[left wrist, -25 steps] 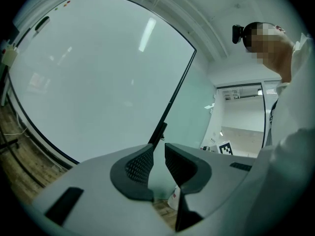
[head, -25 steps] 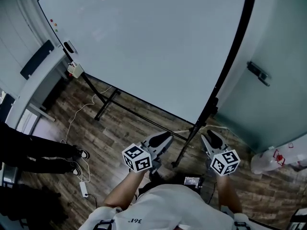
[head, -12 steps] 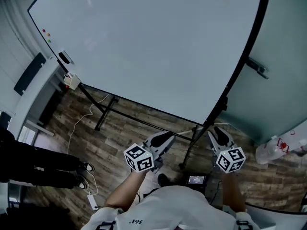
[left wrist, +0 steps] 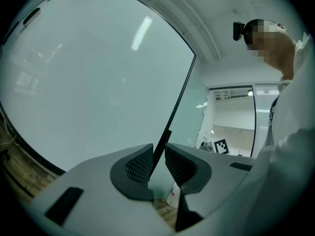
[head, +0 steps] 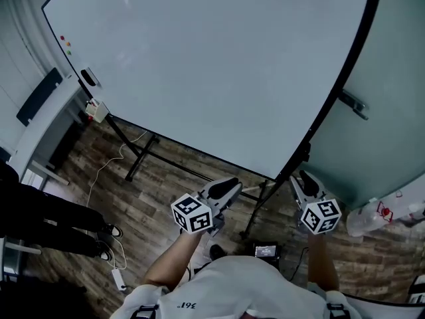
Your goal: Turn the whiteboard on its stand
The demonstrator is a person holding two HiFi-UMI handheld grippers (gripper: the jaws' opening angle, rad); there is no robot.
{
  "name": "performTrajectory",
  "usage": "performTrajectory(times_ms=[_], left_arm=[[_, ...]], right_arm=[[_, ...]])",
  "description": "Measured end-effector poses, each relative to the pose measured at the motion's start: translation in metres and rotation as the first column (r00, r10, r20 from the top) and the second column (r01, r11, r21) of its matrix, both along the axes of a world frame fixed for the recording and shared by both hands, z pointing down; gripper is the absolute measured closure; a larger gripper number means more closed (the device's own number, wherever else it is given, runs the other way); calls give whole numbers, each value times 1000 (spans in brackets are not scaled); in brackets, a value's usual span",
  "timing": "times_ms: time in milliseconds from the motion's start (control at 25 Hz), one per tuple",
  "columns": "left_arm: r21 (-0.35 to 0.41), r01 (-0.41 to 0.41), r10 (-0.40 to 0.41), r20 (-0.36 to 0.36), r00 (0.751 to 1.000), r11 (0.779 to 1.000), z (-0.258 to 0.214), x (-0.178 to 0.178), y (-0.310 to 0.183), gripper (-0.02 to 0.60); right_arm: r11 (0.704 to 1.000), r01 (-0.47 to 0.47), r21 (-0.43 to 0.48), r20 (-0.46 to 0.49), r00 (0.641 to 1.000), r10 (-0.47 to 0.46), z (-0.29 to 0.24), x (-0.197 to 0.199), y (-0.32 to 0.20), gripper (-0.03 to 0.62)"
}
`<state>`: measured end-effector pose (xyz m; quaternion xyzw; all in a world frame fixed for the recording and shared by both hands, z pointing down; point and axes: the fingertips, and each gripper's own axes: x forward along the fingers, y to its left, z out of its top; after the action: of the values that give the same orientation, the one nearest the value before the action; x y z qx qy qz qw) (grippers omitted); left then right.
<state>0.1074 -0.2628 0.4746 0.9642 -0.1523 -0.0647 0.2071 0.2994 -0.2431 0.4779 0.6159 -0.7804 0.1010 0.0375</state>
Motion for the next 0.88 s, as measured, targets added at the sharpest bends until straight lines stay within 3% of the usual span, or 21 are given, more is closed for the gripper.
performTrajectory(times_ms=[400, 880], left_arm=[[30, 21, -21, 16, 1000, 999, -11, 47, -17, 520], [36, 34, -35, 42, 998, 999, -14, 85, -32, 520]], right_arm=[[990, 123, 61, -56, 991, -120, -24, 23, -37, 339], [981, 188, 48, -139, 974, -180, -20, 31, -73, 321]])
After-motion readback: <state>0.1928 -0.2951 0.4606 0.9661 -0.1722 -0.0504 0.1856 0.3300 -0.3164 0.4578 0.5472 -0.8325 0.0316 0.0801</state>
